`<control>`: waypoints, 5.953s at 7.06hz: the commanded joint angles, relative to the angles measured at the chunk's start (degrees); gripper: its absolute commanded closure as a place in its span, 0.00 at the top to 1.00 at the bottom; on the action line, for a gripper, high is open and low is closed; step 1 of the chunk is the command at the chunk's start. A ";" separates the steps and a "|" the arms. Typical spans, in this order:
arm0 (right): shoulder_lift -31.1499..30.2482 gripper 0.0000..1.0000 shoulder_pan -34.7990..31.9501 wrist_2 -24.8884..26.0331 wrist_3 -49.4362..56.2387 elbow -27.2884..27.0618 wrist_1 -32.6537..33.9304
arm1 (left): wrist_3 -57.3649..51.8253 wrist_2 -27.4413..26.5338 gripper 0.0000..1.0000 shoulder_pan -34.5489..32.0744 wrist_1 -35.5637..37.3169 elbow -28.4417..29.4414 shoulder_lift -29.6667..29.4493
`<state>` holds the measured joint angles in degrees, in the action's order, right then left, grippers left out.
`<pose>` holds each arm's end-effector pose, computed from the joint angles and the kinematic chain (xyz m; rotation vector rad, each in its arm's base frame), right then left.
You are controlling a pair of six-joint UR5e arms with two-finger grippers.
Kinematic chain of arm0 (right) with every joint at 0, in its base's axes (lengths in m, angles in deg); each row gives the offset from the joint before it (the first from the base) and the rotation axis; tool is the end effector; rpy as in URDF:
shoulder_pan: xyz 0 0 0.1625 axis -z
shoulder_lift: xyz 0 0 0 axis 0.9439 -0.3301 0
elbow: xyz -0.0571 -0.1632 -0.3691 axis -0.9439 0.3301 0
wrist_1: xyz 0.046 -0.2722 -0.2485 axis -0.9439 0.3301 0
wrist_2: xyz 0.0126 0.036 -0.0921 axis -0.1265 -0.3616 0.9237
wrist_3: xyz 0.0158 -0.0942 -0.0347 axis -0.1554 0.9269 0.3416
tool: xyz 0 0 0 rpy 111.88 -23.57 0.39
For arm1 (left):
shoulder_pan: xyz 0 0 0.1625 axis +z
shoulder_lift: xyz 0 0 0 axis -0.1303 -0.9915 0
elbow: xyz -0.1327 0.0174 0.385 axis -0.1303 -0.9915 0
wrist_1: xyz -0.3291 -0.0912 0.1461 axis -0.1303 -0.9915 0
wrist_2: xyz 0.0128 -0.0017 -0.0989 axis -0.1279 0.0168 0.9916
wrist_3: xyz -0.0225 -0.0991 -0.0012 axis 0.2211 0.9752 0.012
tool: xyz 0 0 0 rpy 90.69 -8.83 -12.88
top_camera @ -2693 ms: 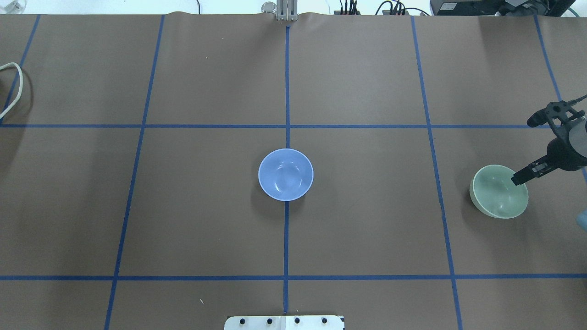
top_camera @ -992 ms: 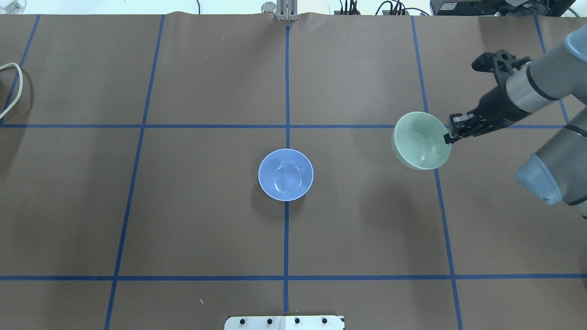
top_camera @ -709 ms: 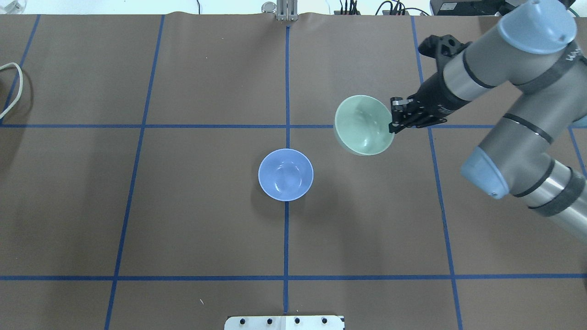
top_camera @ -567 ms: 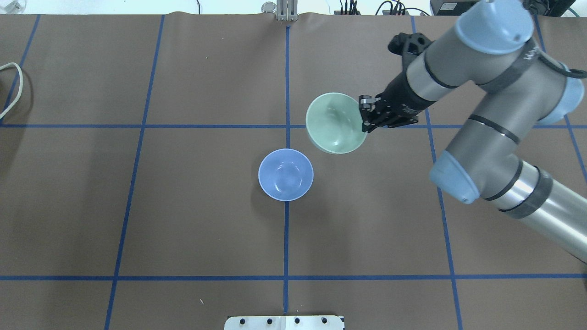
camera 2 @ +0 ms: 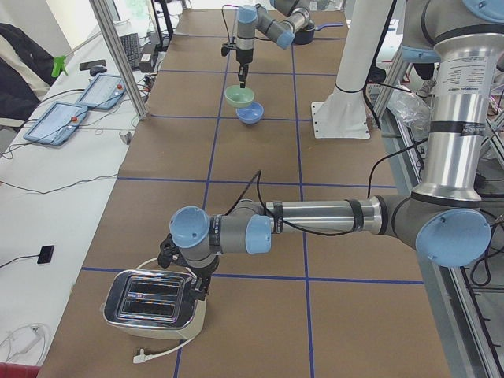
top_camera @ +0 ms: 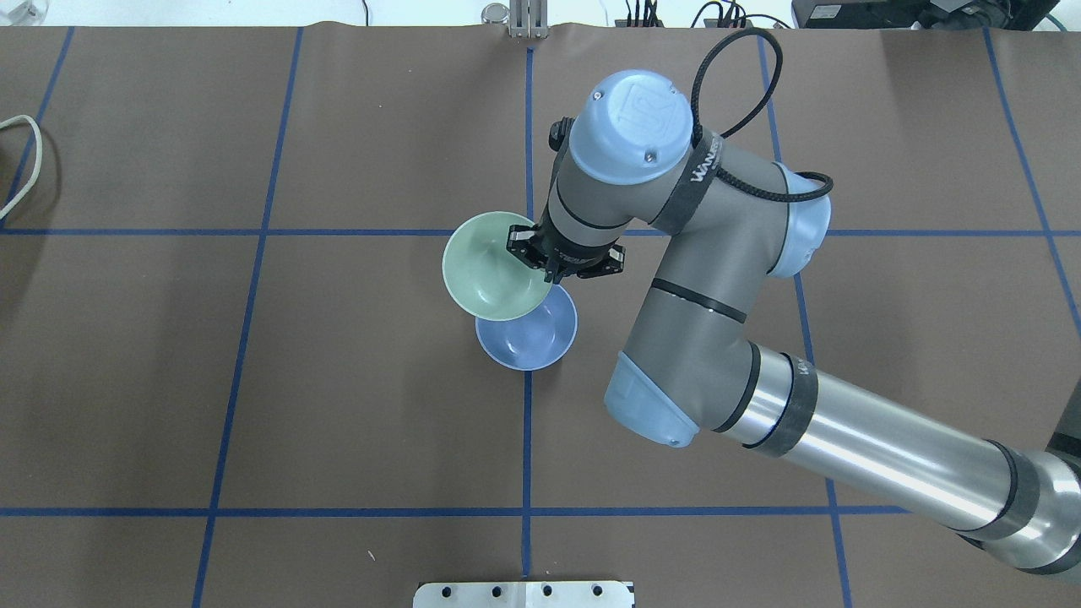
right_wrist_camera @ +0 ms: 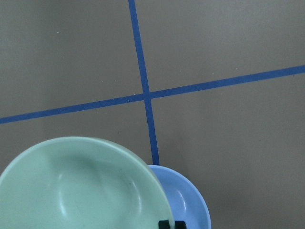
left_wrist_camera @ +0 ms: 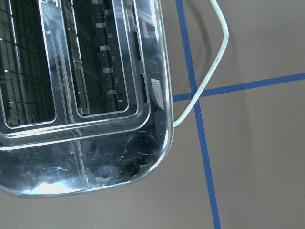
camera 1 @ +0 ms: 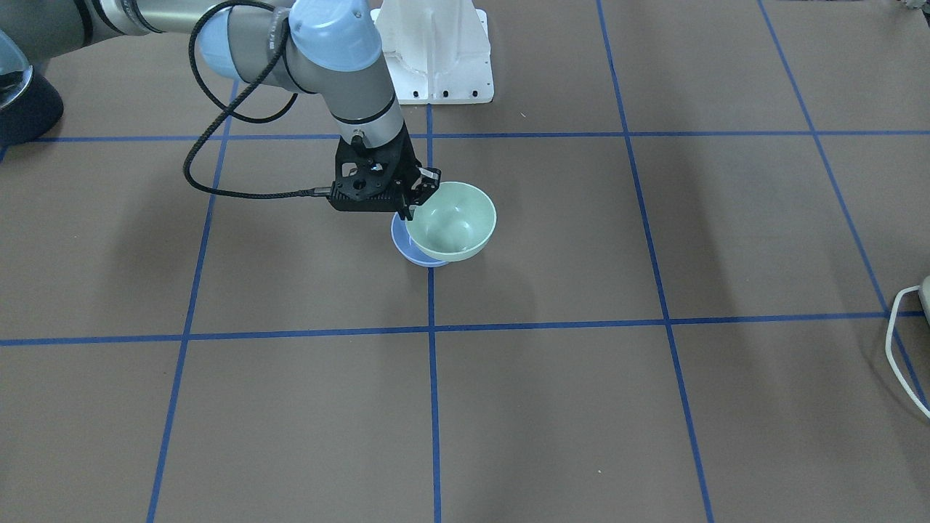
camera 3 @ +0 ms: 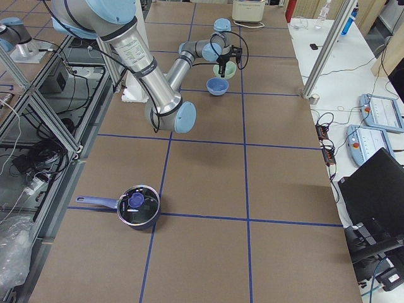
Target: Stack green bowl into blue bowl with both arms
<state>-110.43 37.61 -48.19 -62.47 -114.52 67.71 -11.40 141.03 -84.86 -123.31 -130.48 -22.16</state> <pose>-0.4883 -0.4336 0.1754 0.0096 -0.9128 0.1682 -0.0797 -0.4627 0.6579 0.0815 0.7947 0.1634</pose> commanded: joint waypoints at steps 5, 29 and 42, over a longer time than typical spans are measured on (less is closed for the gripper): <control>-3.60 0.00 2.52 0.80 0.90 1.19 -0.10 | 0.01 0.00 0.98 -0.03 0.00 -0.05 -0.01; -47.26 1.00 -60.13 -19.59 83.96 5.41 -5.62 | 6.25 -2.46 0.98 -4.33 0.85 -10.51 4.45; -45.35 1.00 -60.49 -19.50 82.46 -2.15 9.83 | 6.95 -1.06 0.98 -4.24 -4.13 -9.98 8.17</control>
<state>-155.70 -22.88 -67.72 20.00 -116.71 77.54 -4.41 140.05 -89.12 -127.44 -140.38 -14.04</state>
